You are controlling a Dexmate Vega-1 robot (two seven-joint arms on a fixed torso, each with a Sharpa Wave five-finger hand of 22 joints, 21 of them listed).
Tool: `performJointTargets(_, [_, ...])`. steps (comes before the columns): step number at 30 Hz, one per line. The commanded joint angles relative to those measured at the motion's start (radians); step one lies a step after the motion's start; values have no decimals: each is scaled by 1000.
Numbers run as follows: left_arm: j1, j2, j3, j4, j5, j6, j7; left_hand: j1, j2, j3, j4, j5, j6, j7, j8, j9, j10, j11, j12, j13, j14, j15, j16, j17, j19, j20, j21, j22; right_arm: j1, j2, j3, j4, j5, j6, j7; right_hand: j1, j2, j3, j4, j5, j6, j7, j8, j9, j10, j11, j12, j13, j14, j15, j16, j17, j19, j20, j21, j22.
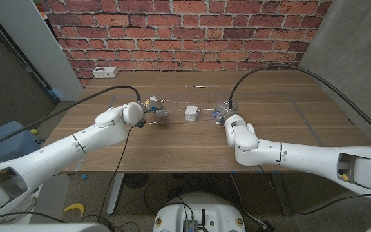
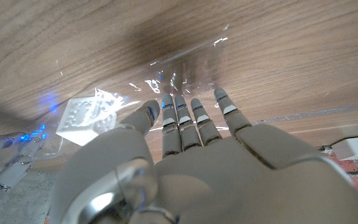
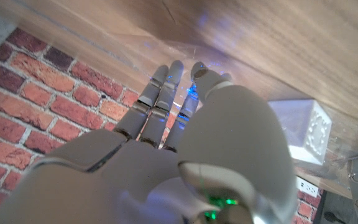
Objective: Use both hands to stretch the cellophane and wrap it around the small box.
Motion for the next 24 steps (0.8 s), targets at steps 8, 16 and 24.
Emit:
performJointTargets(8, [9,21,-5,-7,-24,-11,-5,-22,-5,6,21,-2,5,7,7,2,-4,0,4,3,-3,-9,4,0,-16,7,-9,2,-115,47,149,144,-309,338,-135,21,6,-36,8,-2,78,-21,4,3,67,-23,11,5,3,-164,1,12,-6,-24,28,8])
performJointTargets(16, [18,29,-10,-18,-27,-6,-1,-33,-10,5,30,-4,3,8,7,1,-9,0,4,3,-6,-10,3,-1,-20,6,-10,2,-129,68,204,173,-416,446,-126,23,6,-49,9,-1,91,-23,-2,2,86,-30,12,4,3,-164,-2,11,-5,-32,38,9])
performJointTargets(24, [29,36,-17,-28,-35,-5,7,-41,-11,8,34,-4,-3,6,5,1,-13,2,4,3,-9,-10,2,-3,-22,7,-11,1,-137,92,241,197,-503,534,-133,25,7,-56,9,1,97,-22,-7,1,89,-33,8,4,5,-164,-4,11,-6,-34,44,8])
